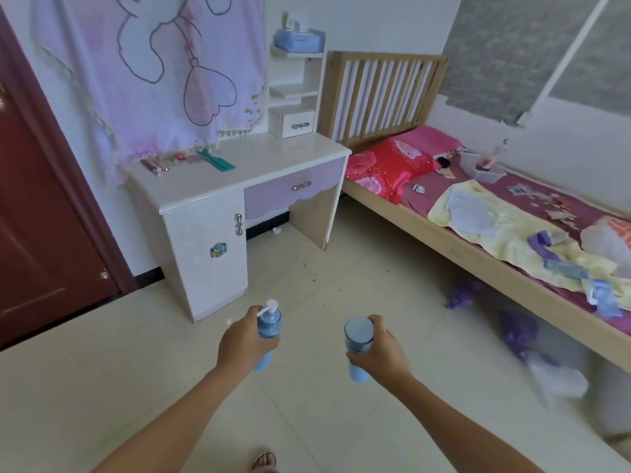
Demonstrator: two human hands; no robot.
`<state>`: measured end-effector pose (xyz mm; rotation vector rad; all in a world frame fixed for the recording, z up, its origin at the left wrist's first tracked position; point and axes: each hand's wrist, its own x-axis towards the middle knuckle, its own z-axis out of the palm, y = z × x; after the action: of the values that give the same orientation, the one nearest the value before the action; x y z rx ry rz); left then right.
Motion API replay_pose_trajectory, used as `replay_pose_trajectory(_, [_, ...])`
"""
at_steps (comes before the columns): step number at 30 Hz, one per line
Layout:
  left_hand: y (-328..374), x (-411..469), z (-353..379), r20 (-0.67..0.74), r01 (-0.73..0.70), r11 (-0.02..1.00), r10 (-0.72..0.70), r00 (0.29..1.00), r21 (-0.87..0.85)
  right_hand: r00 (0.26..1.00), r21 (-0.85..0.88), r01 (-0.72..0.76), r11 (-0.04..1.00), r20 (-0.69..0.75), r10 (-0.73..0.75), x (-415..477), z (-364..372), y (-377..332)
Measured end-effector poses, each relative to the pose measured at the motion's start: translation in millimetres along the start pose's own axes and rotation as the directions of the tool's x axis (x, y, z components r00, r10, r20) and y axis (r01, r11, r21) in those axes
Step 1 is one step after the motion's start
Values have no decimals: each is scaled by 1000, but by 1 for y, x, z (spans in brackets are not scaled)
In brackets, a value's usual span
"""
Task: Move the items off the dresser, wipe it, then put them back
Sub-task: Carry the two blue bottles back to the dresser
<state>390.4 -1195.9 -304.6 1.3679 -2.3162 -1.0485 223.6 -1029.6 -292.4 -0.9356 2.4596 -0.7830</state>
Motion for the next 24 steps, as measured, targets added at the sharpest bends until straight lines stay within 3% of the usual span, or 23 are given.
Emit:
replay_pose_trajectory(6, [31, 91, 3, -12, -62, 997, 62, 998, -47, 996, 77, -80, 994, -30, 83, 86, -21, -11])
replay_pose_trajectory(14, [70, 183, 27, 37, -113, 993, 111, 993, 36, 989, 158, -140, 977, -30, 147, 176, -40, -9])
replay_pose_trajectory(24, [156, 304, 88, -10, -68, 994, 69, 998, 82, 999, 56, 22, 998, 26, -24, 335, -95, 21])
